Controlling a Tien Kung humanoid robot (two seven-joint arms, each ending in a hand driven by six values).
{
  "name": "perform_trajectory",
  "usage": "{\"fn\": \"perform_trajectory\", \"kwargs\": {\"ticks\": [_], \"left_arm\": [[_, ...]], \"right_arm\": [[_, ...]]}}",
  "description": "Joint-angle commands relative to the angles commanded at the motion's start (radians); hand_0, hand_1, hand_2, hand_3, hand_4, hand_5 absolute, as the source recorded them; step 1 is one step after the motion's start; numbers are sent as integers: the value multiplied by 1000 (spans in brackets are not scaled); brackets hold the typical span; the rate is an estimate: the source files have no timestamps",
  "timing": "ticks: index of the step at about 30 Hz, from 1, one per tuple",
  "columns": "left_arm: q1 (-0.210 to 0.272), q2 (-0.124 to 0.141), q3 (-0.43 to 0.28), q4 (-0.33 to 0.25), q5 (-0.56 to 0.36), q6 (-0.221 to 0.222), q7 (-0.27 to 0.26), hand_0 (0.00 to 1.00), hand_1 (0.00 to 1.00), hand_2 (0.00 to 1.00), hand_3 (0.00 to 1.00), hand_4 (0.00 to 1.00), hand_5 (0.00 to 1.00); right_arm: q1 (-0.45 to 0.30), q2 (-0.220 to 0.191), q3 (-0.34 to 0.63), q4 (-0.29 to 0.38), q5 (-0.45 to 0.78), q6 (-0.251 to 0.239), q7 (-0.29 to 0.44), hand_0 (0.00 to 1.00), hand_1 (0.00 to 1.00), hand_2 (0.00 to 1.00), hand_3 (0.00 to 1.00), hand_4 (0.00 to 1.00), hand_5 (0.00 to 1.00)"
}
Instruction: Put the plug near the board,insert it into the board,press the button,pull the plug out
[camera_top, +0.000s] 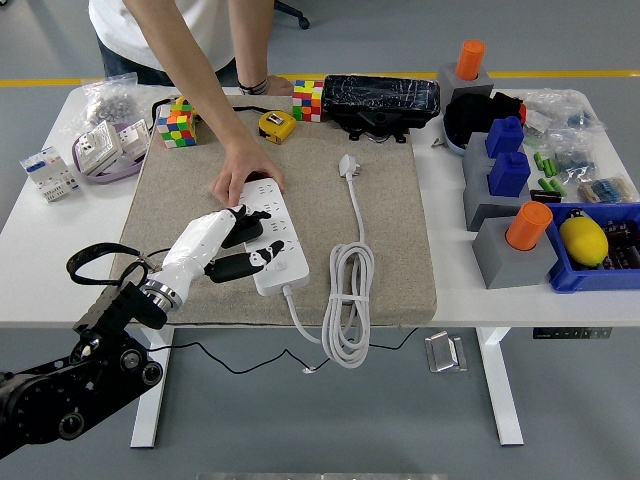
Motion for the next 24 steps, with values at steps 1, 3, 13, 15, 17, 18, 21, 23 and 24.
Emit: {"fn": "perform_trajectory", "kwargs": {"ticks": [1,3,13,15,17,18,21,23,24], "left_arm": [[-2,-1,2,1,0,0,0,725,749,747,748,747,678],[-5,-3,4,2,1,-1,2,725,749,747,748,747,678],[0,4,-19,-51,-8,6,-17,714,734,736,740,744,661],[1,9,-25,-77,-14,-2,-12,714,734,736,740,744,661],[4,15,-37,-121,-16,-27,3,547,625,648,681,746,542],[5,18,-42,-138,-20,-43,12,547,625,648,681,746,542],[8,24,-60,-196,-16,-113,58,547,625,648,681,746,542],[10,28,-69,-223,-16,-157,84,229,264,333,649,763,328],[10,30,-72,-232,-13,-172,93,229,264,333,649,763,328]], "right_arm": [[0,0,0,0,0,0,0,611,677,651,565,972,583],[0,1,0,0,0,0,0,611,677,651,565,972,583],[-2,-1,-2,0,0,0,0,611,677,650,564,972,583],[-2,0,-2,-1,-1,0,0,611,677,650,564,972,583],[-2,0,-2,0,-1,0,0,614,677,650,564,972,582],[-2,0,-1,0,-1,0,0,614,677,650,564,972,582],[-1,-1,-2,2,-1,0,0,614,677,650,564,972,582],[-1,-1,-3,2,-2,0,-1,611,678,650,564,972,582],[-1,-2,-3,2,-2,0,-1,611,678,650,564,972,582]]}}
